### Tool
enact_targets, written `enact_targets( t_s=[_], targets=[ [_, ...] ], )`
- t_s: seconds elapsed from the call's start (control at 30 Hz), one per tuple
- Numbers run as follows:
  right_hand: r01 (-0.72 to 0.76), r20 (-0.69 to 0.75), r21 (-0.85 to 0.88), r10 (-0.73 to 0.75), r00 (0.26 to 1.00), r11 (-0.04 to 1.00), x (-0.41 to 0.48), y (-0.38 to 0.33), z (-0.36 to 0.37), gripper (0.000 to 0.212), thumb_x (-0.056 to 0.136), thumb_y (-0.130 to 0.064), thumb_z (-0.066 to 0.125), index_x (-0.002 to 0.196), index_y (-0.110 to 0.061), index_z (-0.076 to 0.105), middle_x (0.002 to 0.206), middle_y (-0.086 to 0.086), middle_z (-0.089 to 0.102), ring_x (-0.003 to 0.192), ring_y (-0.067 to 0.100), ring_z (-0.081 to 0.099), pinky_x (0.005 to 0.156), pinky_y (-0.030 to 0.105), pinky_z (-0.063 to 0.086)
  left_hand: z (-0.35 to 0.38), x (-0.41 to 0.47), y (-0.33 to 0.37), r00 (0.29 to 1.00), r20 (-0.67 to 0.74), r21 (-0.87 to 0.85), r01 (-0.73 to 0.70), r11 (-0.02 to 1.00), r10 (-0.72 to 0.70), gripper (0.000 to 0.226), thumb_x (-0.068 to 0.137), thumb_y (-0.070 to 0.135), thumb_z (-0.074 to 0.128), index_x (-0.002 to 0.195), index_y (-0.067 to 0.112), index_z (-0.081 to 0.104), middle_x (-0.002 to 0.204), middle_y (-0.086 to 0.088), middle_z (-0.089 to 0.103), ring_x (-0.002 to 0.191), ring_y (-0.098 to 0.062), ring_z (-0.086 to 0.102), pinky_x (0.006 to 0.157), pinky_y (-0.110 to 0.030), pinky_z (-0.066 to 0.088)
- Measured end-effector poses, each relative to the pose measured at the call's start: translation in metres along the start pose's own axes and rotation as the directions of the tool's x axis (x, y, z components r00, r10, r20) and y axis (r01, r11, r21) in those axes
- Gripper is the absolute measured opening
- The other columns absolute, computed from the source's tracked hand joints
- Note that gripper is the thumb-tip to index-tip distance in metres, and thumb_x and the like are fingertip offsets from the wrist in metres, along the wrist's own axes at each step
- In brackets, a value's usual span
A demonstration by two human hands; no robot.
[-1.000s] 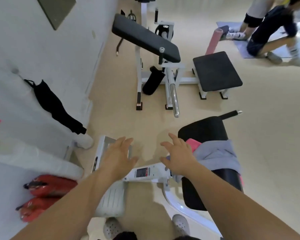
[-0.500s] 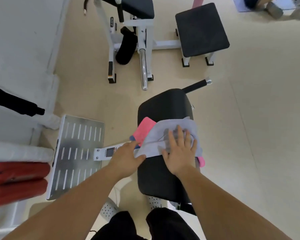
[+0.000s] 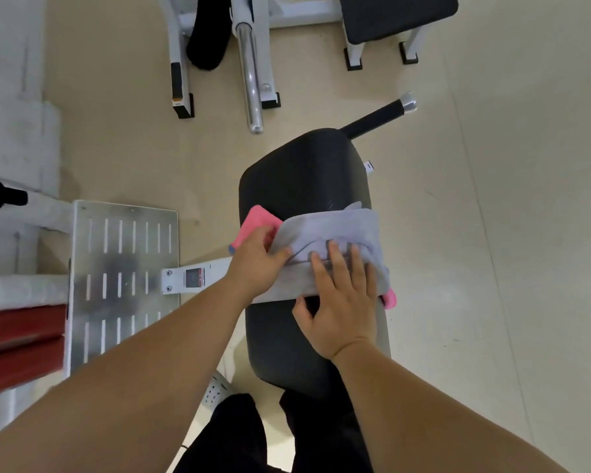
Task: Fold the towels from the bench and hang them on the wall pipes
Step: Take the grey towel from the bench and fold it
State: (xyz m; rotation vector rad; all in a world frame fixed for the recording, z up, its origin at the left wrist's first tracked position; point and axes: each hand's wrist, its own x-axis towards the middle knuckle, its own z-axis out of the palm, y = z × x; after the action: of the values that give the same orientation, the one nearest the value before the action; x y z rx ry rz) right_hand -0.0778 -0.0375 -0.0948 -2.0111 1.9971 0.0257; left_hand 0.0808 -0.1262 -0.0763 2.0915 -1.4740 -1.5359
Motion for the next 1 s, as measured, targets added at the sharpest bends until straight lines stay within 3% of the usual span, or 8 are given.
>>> enact_targets(
  t_s=[0.23, 0.4, 0.47, 0.6, 0.67, 0.73, 0.83, 1.0],
  targets=[
    [0.009, -0.034, 0.01, -0.009, 0.999, 1.0, 0.0, 0.002, 0.003, 0.076, 0.086, -0.054, 0.048, 0.156, -0.028, 0.032, 0.168, 0.004, 0.02, 0.155, 0.035, 0.01, 0.122, 0.058, 0.015, -0.006, -0.008, -0.001, 0.998, -0.048, -0.054, 0.04, 0.998, -0.042, 0.008, 0.09, 0.02, 0.063, 0.085, 0.014, 0.059, 0.078, 0.0, 0.056, 0.072, -0.019, 0.05, 0.063, -0.03, 0.043],
    [0.021, -0.117, 0.051, -0.015, 0.993, 0.998, -0.002, 0.003, 0.004, 0.081, 0.088, -0.056, 0.049, 0.159, -0.024, 0.026, 0.168, 0.009, 0.019, 0.154, 0.036, 0.016, 0.122, 0.058, 0.016, -0.02, -0.041, 0.003, 0.998, 0.04, -0.166, 0.05, 0.985, -0.044, 0.019, 0.074, 0.018, 0.058, 0.089, 0.018, 0.069, 0.088, -0.01, 0.068, 0.079, -0.023, 0.06, 0.069, -0.043, 0.054],
    [0.025, -0.154, 0.067, -0.014, 0.988, 0.997, -0.003, 0.001, 0.002, 0.077, 0.094, -0.059, 0.044, 0.16, -0.022, 0.025, 0.167, 0.013, 0.02, 0.154, 0.037, 0.019, 0.122, 0.057, 0.018, -0.025, -0.057, 0.005, 0.999, 0.017, -0.182, 0.044, 0.982, -0.041, 0.021, 0.082, 0.011, 0.057, 0.096, 0.016, 0.072, 0.097, -0.016, 0.07, 0.085, -0.029, 0.064, 0.076, -0.046, 0.058],
    [0.048, -0.169, 0.168, -0.02, 0.985, 0.985, -0.014, 0.002, -0.015, 0.074, 0.1, -0.059, 0.032, 0.162, -0.027, 0.008, 0.169, 0.012, 0.009, 0.156, 0.034, 0.006, 0.124, 0.057, 0.014, -0.043, -0.094, 0.019, 0.997, -0.055, -0.174, -0.068, 0.982, 0.06, 0.022, 0.091, 0.002, 0.054, 0.096, 0.019, 0.067, 0.095, -0.01, 0.068, 0.081, -0.019, 0.062, 0.063, -0.021, 0.054],
    [0.063, -0.179, 0.236, -0.02, 0.984, 0.97, -0.019, 0.0, -0.042, 0.071, 0.1, -0.055, 0.027, 0.161, -0.03, 0.001, 0.17, 0.01, 0.005, 0.157, 0.032, -0.001, 0.125, 0.055, 0.009, -0.055, -0.115, 0.029, 0.987, -0.07, -0.144, -0.153, 0.978, 0.144, 0.021, 0.091, 0.001, 0.056, 0.097, 0.018, 0.067, 0.095, -0.012, 0.068, 0.081, -0.02, 0.064, 0.063, -0.02, 0.056],
    [0.149, -0.256, 0.308, -0.069, 0.964, 0.94, -0.023, -0.009, -0.081, 0.062, 0.103, -0.048, 0.028, 0.16, -0.027, 0.016, 0.168, 0.009, 0.016, 0.156, 0.032, 0.003, 0.124, 0.055, 0.01, -0.066, -0.138, 0.041, 0.976, -0.054, -0.116, -0.214, 0.97, 0.209, 0.025, 0.088, -0.001, 0.057, 0.099, 0.018, 0.069, 0.094, -0.016, 0.068, 0.08, -0.026, 0.066, 0.068, -0.029, 0.061],
    [0.423, -0.344, 0.403, -0.294, 0.892, 0.811, -0.027, -0.032, -0.137, 0.05, 0.105, -0.04, 0.031, 0.148, -0.022, 0.049, 0.157, 0.0, 0.043, 0.154, 0.025, 0.021, 0.123, 0.053, 0.015, -0.083, -0.178, 0.06, 0.943, -0.051, -0.035, -0.332, 0.943, 0.33, 0.035, 0.083, -0.009, 0.057, 0.094, 0.02, 0.072, 0.079, -0.011, 0.065, 0.064, -0.012, 0.059, 0.058, -0.018, 0.051],
    [0.613, -0.251, 0.606, -0.609, 0.752, 0.508, -0.031, -0.066, -0.204, 0.023, 0.1, -0.033, 0.056, 0.111, -0.02, 0.072, 0.147, -0.003, 0.056, 0.145, 0.013, 0.04, 0.118, 0.048, 0.031, -0.123, -0.246, 0.071, 0.885, -0.163, 0.06, -0.433, 0.899, 0.437, 0.033, 0.081, -0.01, 0.058, 0.079, 0.02, 0.072, 0.073, -0.002, 0.066, 0.063, -0.006, 0.053, 0.056, -0.024, 0.045]
  ],
)
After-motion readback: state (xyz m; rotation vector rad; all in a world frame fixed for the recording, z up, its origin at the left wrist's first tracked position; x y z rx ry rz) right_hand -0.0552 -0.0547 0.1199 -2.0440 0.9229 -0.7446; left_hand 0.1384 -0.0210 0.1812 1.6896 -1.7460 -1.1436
